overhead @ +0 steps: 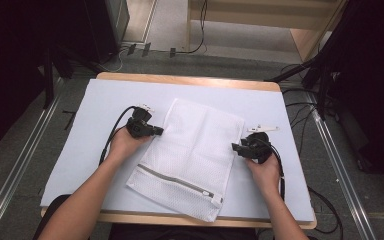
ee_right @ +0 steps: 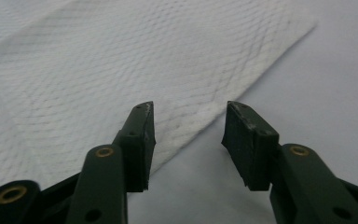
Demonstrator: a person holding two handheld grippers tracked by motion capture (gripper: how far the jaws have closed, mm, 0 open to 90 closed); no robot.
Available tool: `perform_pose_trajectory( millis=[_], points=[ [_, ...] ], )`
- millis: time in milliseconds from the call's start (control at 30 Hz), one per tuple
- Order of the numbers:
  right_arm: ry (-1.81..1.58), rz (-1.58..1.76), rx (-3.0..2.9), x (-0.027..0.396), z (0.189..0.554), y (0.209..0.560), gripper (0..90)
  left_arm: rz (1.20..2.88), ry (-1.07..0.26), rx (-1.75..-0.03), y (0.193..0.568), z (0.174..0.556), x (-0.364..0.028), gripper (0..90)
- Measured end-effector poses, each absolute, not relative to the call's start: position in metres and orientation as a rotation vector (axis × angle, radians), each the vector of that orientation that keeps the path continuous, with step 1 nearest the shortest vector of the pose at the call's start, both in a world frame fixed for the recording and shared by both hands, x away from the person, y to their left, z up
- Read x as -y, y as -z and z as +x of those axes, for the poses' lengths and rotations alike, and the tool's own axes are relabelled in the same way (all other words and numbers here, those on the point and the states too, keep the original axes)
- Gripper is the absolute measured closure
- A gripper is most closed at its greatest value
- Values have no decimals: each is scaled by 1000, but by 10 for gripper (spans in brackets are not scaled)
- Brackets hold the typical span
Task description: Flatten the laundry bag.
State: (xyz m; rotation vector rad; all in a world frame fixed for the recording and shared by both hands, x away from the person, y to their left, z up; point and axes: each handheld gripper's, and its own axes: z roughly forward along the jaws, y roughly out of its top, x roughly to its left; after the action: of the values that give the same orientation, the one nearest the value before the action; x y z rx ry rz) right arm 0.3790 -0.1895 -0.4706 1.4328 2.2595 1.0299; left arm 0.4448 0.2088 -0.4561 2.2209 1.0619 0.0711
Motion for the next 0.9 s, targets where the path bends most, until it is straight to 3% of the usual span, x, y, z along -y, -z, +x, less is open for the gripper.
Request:
perform_pose_trajectory(
  millis=[267, 567, 900],
  points=[
    [-1018, 1443, -2191, 179, 389, 477, 571, 2208, -40, -1075, 456, 446, -210, 900],
    [-1029, 1443, -2199, 173, 395, 478, 895, 2201, 0, -1090, 456, 446, -211, 900],
    [-1045, 1477, -2243, 171, 410, 468, 900, 2147, -26, -1097, 444, 440, -223, 900]
  ],
)
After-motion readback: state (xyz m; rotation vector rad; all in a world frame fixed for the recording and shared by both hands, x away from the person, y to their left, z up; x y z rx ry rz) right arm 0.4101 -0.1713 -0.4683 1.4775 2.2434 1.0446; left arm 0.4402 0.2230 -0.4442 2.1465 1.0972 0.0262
